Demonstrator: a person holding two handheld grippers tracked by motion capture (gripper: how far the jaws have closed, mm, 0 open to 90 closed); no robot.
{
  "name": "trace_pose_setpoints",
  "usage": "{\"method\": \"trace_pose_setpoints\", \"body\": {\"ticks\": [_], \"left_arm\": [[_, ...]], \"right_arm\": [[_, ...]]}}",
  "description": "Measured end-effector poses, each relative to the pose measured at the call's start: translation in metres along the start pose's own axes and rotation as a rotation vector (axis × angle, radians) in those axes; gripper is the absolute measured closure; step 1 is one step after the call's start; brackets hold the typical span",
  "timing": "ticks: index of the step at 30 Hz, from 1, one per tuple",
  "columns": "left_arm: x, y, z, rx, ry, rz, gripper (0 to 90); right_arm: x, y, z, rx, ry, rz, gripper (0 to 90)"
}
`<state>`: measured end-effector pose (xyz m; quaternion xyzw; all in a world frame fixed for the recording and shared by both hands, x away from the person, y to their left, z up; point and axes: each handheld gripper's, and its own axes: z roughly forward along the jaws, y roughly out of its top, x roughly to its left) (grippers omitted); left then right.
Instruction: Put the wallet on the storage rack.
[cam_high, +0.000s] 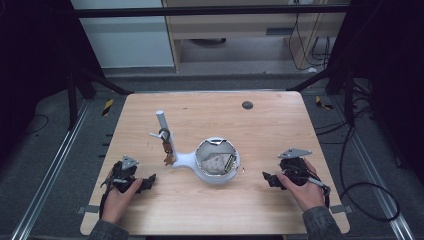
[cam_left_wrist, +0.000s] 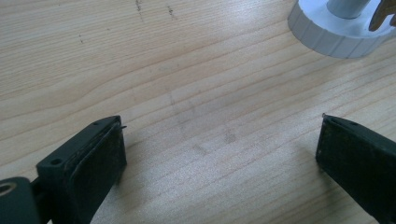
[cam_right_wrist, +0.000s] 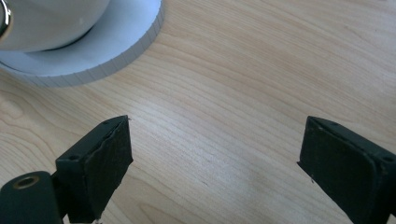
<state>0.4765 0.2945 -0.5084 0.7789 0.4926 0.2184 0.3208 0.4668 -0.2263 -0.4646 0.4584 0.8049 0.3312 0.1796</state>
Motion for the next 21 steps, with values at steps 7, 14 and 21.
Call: {"method": "trace_pose_setpoints", "body": {"ticks": [7,14,21], "left_arm": [[0.0,0.0,0.0,0.001,-0.001,0.001,0.8],[0.0,0.0,0.0,0.001,-0.001,0.004,0.6],[0.0,0.0,0.0,0.002,-0.001,0.004,0.5]], "right_arm": [[-0.002,-0.009,0.006,0.021,0.009,0.026,6.4],[-0.007,-0.016,0.016,0.031,-0.011,0.052,5.3],[-0.015,-0.021,0.028,0.026,-0.053,0.105,5.1]]}}
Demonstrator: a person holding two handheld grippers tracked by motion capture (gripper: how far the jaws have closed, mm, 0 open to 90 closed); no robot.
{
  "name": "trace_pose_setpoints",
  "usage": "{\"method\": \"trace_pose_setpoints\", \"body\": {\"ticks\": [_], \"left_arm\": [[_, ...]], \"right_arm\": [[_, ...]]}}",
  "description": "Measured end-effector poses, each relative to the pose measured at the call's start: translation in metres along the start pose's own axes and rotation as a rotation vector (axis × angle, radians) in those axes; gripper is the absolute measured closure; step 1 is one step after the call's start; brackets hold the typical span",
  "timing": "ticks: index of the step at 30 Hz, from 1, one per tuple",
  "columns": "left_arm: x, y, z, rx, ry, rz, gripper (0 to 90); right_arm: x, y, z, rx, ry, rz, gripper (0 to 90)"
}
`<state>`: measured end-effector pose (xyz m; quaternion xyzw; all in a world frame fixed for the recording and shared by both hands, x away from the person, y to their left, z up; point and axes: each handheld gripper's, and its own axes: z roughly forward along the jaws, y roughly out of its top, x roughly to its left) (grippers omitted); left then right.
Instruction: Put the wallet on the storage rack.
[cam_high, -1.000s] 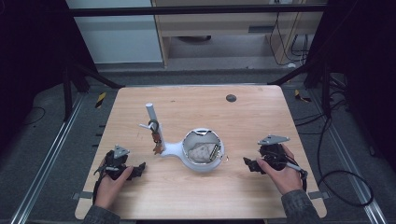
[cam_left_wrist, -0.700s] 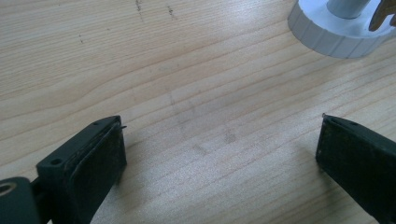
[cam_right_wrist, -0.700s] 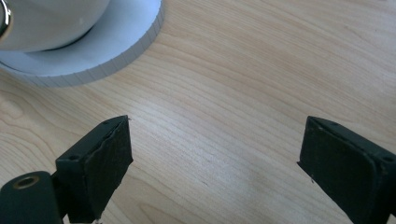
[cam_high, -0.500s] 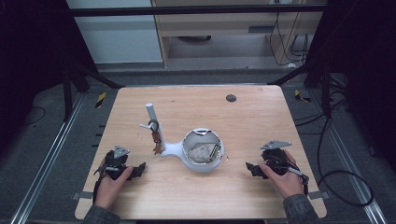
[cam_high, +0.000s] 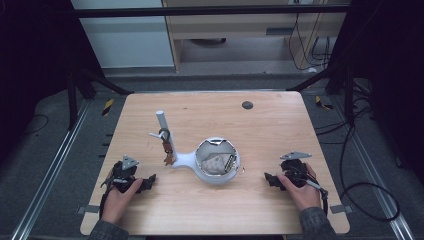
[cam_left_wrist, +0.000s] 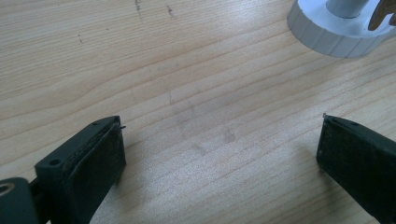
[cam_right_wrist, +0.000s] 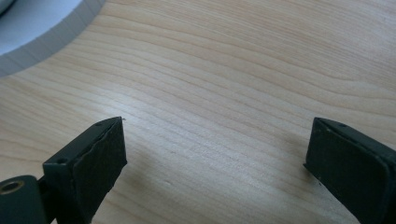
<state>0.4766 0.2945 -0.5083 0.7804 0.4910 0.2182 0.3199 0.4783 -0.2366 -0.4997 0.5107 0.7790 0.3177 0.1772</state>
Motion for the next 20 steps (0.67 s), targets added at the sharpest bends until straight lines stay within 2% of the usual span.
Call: {"method": "trace_pose_setpoints", "body": {"ticks": [7,10,15,20], "left_arm": [[0.0,0.0,0.0,0.0,0.0,0.001,0.4],[0.0,0.0,0.0,0.0,0.0,0.001,0.4],[0.0,0.0,0.0,0.001,0.0,0.0,0.4],[0.0,0.0,0.0,0.001,0.0,0.0,0.3]], "right_arm": [[0.001,0.0,0.009,-0.014,-0.036,0.008,3.7],[0.004,-0.001,0.012,-0.028,-0.063,-0.007,1.6],[0.006,-0.003,0.014,-0.061,-0.066,0.006,0.1],[0.006,-0.004,0.015,-0.065,-0.077,0.002,0.4]]}}
